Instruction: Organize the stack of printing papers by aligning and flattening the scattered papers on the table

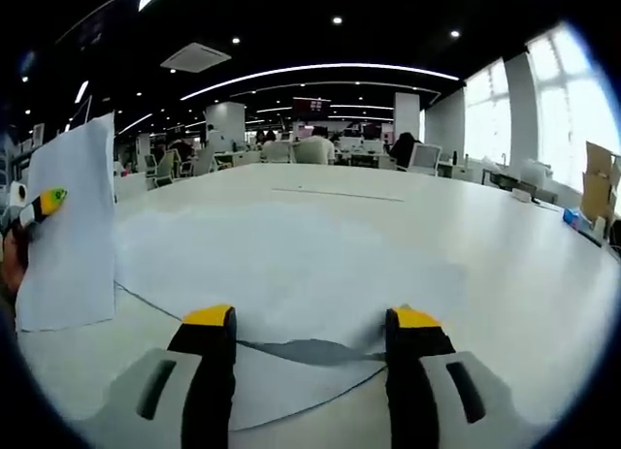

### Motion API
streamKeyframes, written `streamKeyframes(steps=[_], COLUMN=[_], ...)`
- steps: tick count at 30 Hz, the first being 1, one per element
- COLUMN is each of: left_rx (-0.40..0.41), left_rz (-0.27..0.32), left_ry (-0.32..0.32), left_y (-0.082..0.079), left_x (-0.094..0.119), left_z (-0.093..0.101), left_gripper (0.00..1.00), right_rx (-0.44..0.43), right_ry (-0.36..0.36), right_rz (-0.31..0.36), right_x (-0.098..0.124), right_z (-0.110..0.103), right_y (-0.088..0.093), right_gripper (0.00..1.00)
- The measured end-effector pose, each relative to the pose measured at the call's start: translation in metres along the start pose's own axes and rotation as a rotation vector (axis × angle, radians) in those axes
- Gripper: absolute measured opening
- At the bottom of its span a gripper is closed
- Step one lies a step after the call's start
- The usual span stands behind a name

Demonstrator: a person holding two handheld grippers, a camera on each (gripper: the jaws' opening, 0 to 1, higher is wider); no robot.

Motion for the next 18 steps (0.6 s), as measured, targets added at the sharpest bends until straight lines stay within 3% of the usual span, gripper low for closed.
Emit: streamKeyframes(steps=[12,18], left_rx=[0.000,-0.001], left_rz=[0.000,0.000], left_ry=[0.002,0.001], left_y=[0.001,0.001], left_x=[0.000,0.001], left_z=[0.002,0.002], left_gripper=[0.06,0.06], right_rx=[0.019,0.034], right_ry=[-0.040,-0.072], right_rz=[0.006,0.009], right_x=[0.000,0.001], right_z=[-0.006,-0.014], right_y=[-0.001,-0.002], right_gripper=[0.43,0.32])
Point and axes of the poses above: the point that each gripper's makers call its tool centre point, and the gripper's own axes: x roughly backward along the fingers, z roughly to its right, y roughly out of its underside, the point moved 5 cm from there along x, roughly backward along the fingers, and after that the axes turned 6 degrees about x, right-handed, at the moved point
